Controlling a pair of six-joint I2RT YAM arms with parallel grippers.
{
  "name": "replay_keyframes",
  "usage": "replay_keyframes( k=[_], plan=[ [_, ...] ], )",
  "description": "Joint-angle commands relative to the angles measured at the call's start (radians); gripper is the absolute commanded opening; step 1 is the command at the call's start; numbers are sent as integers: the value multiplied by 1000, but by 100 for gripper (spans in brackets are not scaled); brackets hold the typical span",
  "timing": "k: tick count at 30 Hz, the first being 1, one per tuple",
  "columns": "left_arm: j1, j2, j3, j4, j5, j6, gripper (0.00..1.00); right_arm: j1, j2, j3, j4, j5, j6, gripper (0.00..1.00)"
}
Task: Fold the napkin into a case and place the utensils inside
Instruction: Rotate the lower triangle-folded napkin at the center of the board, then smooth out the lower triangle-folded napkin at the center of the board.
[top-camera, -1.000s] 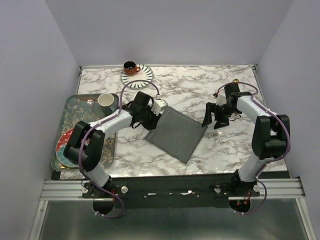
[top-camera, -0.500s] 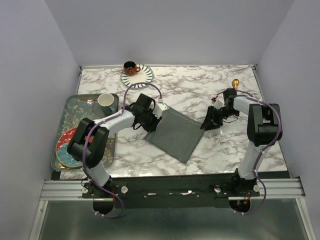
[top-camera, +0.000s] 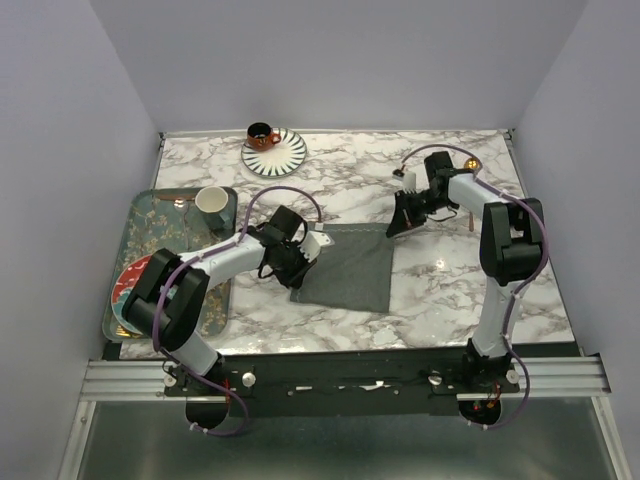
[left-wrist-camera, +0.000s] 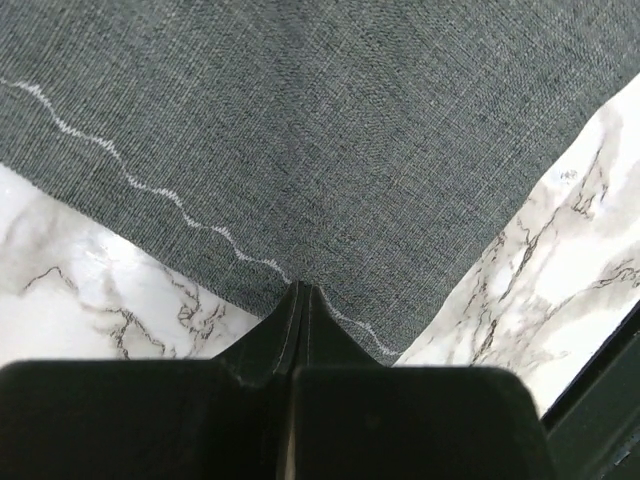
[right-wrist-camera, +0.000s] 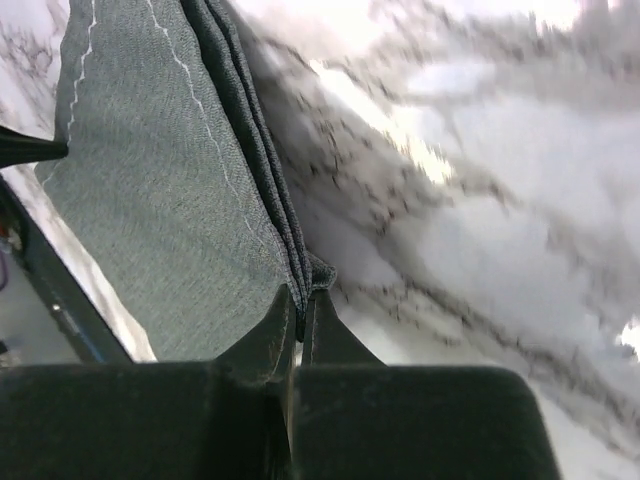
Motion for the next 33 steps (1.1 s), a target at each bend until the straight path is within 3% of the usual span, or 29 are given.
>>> replay_keyframes(
  k=[1, 5, 8, 9, 14, 15, 19, 24, 28, 33],
  plan=[
    [2, 13, 16, -31, -6, -39, 3, 17, 79, 107, 9, 90, -36, 1],
    [16, 48, 51, 7, -23, -62, 5, 21, 108, 159, 37, 153, 5, 3],
    [26, 75, 108, 9, -26, -79, 14, 23, 131, 226, 54, 175, 35, 30],
    [32, 67, 120, 12, -18, -84, 19, 22, 130, 252, 35, 179, 35, 47],
    [77, -56, 148, 78, 54, -131, 48, 22, 9, 285, -29, 151, -16, 83],
    [79, -111, 146, 90, 71, -134, 52, 22, -64, 268, -44, 134, -19, 93],
    [72, -183, 114, 124, 181, -209, 54, 26, -232, 107, -74, -55, 48, 96],
    [59, -124, 55, 193, 405, -447, 43, 86, -350, -178, 35, -314, 306, 96],
    [59, -73, -42, 386, 516, -677, 41, 173, -357, -313, 109, -366, 364, 98],
    [59, 43, -48, 431, 635, -752, 44, 219, -279, -424, 248, -451, 493, 100]
  ],
)
